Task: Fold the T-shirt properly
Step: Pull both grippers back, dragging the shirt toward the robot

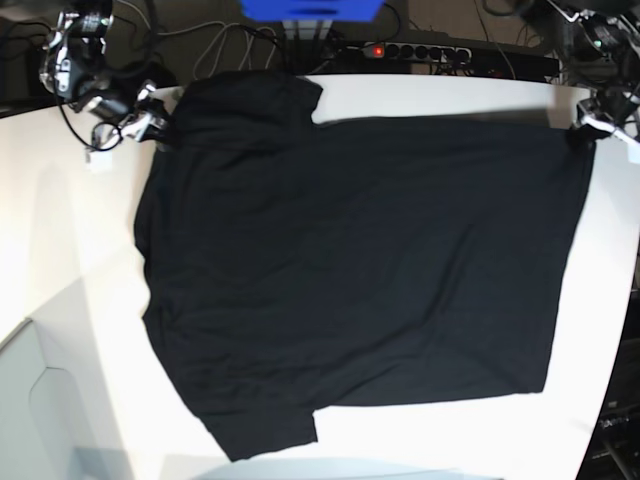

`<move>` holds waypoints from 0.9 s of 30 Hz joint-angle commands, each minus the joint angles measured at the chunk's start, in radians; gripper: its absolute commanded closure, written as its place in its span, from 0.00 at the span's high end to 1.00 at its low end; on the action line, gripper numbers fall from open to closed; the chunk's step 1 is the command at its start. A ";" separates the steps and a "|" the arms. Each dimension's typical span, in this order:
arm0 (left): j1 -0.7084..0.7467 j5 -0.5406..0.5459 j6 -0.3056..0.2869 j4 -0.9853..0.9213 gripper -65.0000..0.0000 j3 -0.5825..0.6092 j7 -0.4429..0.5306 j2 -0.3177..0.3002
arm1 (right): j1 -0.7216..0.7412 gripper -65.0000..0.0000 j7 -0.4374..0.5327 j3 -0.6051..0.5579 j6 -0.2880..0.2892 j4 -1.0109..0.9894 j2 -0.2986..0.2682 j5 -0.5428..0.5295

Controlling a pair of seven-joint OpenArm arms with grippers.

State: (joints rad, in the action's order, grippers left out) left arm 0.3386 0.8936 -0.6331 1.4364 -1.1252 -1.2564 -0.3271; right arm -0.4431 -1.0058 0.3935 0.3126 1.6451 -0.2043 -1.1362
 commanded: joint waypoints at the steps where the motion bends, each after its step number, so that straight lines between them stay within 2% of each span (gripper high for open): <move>1: 0.015 0.009 -0.004 0.019 0.00 -0.017 0.005 -0.019 | -0.015 0.00 0.014 0.026 -0.005 0.027 -0.013 -0.026; 8: 0.052 0.009 -0.004 0.025 0.00 -0.031 0.005 -0.025 | -0.090 0.00 0.005 0.138 -0.005 0.105 -0.013 -0.026; 14: 0.053 0.003 -0.004 0.025 0.00 -0.037 0.005 -0.027 | -0.139 0.00 0.005 0.161 -0.005 0.126 -0.007 -0.028; 17: 0.053 0.003 -0.004 0.025 0.00 -0.039 0.005 -0.047 | -0.170 0.00 0.009 0.163 -0.005 0.131 -0.001 -0.031; 24: 0.067 0.003 -0.004 0.045 0.00 -0.039 0.005 -0.066 | -0.242 0.00 0.005 0.241 -0.005 0.232 0.032 -0.028; 27: 0.067 0.003 -0.004 0.063 0.00 -0.039 0.005 -0.066 | -0.240 0.00 0.003 0.235 -0.005 0.252 0.035 -0.028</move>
State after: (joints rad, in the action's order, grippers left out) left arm 0.4011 0.8917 -0.6334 1.4818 -1.1511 -1.2751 -0.3660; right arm -0.6765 -1.0248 0.6189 0.3130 1.8805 -0.1574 -1.1561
